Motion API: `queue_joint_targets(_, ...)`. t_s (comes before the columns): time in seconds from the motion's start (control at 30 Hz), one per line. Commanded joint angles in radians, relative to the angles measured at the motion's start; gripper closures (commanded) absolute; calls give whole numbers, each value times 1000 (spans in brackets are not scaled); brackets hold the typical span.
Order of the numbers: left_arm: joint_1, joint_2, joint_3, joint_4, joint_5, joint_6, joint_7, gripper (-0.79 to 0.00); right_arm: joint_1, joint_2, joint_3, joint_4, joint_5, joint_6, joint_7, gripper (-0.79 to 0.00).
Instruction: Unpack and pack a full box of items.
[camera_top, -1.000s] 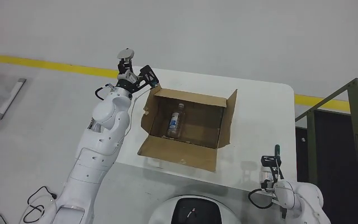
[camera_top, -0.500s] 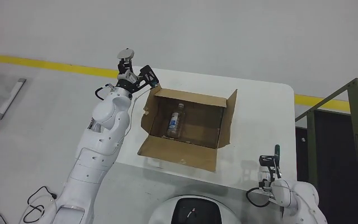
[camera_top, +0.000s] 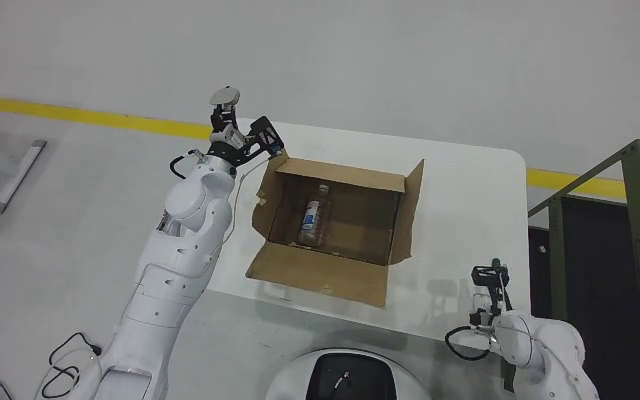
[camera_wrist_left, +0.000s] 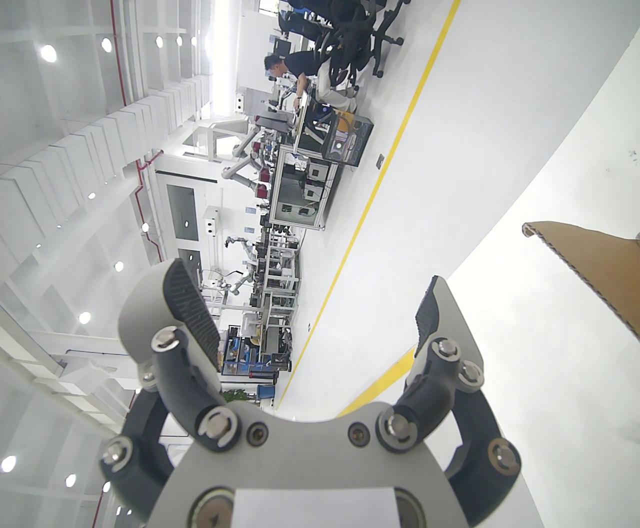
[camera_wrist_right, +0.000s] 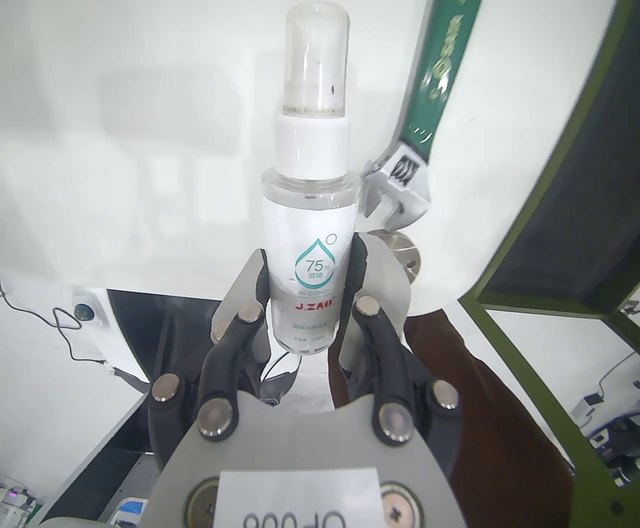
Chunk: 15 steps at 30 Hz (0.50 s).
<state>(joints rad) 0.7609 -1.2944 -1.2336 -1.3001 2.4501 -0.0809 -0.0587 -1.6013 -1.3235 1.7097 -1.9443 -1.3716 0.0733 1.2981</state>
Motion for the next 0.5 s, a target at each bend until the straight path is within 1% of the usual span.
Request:
queue_joint_targets(0.0,0,0,0,0,0,0,0,-785,-5,2,33,-95,19,8,18,0)
queue_joint_targets(0.17,0,0,0,0,0,0,0,-785,5,6,122,-321,112,35,52,0)
queue_joint_targets(0.23,0,0,0,0,0,0,0,-785,23,6,156,-393,183,57,62,0)
queue_joint_targets(0.33,0,0,0,0,0,0,0,-785,91,9,190,-406,267,56,41,0)
queue_joint_targets(0.47,0,0,0,0,0,0,0,-785,182,17,195,-406,366,48,63,0)
